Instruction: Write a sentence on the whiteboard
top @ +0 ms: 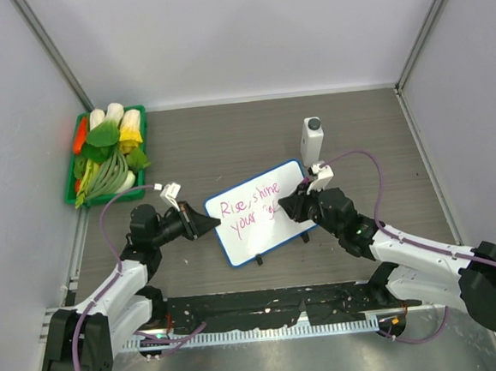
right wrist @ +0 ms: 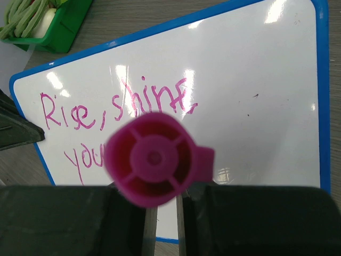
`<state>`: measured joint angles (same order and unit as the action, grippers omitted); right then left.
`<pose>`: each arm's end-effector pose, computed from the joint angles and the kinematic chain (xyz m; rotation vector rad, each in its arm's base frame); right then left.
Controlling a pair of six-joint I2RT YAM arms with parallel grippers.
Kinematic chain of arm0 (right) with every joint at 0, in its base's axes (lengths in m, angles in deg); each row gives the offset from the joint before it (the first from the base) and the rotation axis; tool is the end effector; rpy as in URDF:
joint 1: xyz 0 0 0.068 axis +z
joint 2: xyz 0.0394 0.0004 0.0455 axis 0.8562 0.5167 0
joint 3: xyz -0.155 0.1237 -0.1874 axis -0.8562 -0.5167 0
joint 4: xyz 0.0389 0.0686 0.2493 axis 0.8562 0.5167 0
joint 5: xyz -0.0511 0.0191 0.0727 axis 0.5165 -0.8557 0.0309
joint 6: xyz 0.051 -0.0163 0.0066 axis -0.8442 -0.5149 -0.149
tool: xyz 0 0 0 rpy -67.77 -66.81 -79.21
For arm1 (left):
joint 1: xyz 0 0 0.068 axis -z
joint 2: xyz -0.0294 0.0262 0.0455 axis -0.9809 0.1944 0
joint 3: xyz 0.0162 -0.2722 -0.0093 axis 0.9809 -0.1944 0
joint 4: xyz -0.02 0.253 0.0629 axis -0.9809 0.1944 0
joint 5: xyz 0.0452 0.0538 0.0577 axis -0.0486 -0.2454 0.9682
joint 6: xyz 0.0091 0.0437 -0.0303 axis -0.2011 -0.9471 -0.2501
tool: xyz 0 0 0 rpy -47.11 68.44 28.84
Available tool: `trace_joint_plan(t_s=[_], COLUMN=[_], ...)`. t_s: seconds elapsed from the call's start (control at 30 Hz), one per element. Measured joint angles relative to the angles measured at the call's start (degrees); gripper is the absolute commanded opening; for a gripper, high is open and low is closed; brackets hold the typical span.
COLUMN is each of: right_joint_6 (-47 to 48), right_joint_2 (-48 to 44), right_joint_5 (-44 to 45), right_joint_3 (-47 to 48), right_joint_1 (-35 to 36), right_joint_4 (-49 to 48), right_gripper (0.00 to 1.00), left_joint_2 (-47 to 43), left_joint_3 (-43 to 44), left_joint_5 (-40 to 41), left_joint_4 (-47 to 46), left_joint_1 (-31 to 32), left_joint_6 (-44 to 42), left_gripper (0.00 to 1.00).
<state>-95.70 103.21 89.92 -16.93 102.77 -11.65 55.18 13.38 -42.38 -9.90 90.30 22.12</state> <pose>0.1620 0.1485 0.2142 -0.1416 1.9214 0.7363 0.1727 -0.0600 0.1789 0.0946 1.9967 -1.2831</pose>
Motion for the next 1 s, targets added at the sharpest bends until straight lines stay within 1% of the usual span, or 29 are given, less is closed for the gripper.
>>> trace_joint_plan(t_s=[0.27,0.67,1.0], right_joint_6=[0.35,1.79,1.99], right_joint_2=[0.28,0.9,0.87], right_joint_5=[0.55,3.91,4.11], right_joint_3=[0.85,2.93,3.04], right_joint_1=[0.17,0.15,0.15], right_joint_4=[0.79,0.92,1.99], right_gripper=[0.02,0.01,0.01], left_joint_2=[0.0,0.0,0.0], left_joint_3=[0.0,0.0,0.0], left_joint_5=[0.0,-0.17,-0.17], left_joint_4=[0.0,-0.02,-0.02], left_joint_1=[0.0,0.0,0.0], left_joint_6=[0.0,-0.02,0.0], left_gripper=[0.0,0.0,0.0])
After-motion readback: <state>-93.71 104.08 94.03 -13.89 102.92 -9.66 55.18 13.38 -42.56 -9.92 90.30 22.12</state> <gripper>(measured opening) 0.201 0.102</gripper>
